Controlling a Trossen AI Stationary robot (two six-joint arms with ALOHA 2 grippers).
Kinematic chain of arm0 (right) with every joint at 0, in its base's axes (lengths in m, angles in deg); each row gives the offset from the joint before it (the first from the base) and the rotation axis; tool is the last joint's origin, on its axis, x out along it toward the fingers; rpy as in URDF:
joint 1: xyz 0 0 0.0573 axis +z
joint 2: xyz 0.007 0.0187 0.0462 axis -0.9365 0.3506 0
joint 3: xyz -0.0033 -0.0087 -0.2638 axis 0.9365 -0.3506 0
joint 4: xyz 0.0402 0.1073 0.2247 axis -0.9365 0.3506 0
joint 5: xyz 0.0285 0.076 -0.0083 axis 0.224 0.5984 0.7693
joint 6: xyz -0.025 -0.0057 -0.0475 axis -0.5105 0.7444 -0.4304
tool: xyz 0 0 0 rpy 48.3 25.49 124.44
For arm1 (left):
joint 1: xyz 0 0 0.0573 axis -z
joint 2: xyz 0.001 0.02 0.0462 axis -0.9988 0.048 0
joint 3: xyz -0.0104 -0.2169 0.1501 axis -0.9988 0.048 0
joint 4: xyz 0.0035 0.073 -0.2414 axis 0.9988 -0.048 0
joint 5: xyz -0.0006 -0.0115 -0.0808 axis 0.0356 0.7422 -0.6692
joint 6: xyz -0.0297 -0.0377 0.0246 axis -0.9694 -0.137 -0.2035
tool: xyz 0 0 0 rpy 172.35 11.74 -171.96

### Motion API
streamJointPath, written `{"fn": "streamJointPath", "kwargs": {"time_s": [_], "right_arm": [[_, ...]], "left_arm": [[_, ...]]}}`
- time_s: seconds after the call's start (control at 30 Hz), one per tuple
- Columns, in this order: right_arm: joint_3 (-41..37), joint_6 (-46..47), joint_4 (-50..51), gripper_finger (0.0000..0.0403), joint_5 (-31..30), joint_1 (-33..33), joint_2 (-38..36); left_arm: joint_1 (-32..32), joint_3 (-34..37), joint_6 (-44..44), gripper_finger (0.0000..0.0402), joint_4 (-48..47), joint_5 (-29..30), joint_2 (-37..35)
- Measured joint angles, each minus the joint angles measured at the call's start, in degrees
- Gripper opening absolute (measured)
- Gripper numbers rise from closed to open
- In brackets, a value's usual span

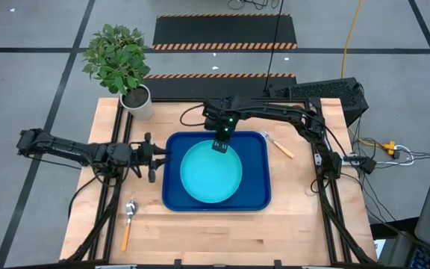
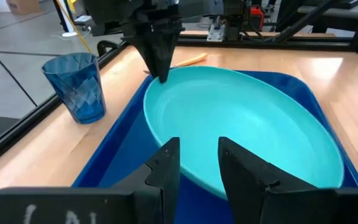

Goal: Pick and place plate/cup/fork/spoon on tray
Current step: Put the blue plate on the blue serving tray

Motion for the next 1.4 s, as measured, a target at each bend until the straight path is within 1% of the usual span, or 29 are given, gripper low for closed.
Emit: {"fn": "streamJointPath", "kwargs": {"time_s": [0.13, 0.3, 0.4, 0.53, 0.7, 0.97, 1.23, 1.3, 1.4], "right_arm": [[-0.58, 4.63, 1.62, 0.0, -0.09, 0.0, 0.07], [-6.15, 11.78, -0.74, 0.0, -0.09, 0.13, 0.09], [-10.56, 14.34, -2.76, 0.0, 0.28, 0.13, 0.09], [-14.61, 17.0, -2.7, 0.0, 0.3, 0.11, -0.38], [-16.22, 19.9, -5.31, 0.0, 0.16, 0.05, -2.43], [-16.26, 19.33, -7.61, 0.0, 0.02, -0.27, -2.94], [-16.28, 17.12, -7.16, 0.0001, -3.19, -1.28, -2.82], [-16.27, 16.07, -7.38, 0.0006, -3.32, -1.33, -2.82], [-16.28, 15.59, -7.35, 0.0025, -3.24, -1.29, -2.82]], "left_arm": [[0.77, 0.0, 0.08, 0.0113, 0.0, 0.0, 0.0], [1.43, 0.0, -0.68, 0.0113, 0.91, 0.24, 0.02], [1.44, 0.0, -0.66, 0.0113, 1.74, 0.25, 0.02], [1.44, 0.0, -0.65, 0.0113, 1.9, 0.26, 0.02], [2.3, 0.0, -0.63, 0.0113, 1.9, 0.28, 0.02], [4.24, 0.0, -1.18, 0.0113, 1.9, 0.32, 0.02], [6.06, 0.0, -1.33, 0.0113, 1.84, 0.5, 0.02], [6.37, 0.0, -1.34, 0.0113, 1.81, 0.67, 0.02], [6.79, 0.0, -1.4, 0.0113, 1.81, 0.7, 0.02]]}}
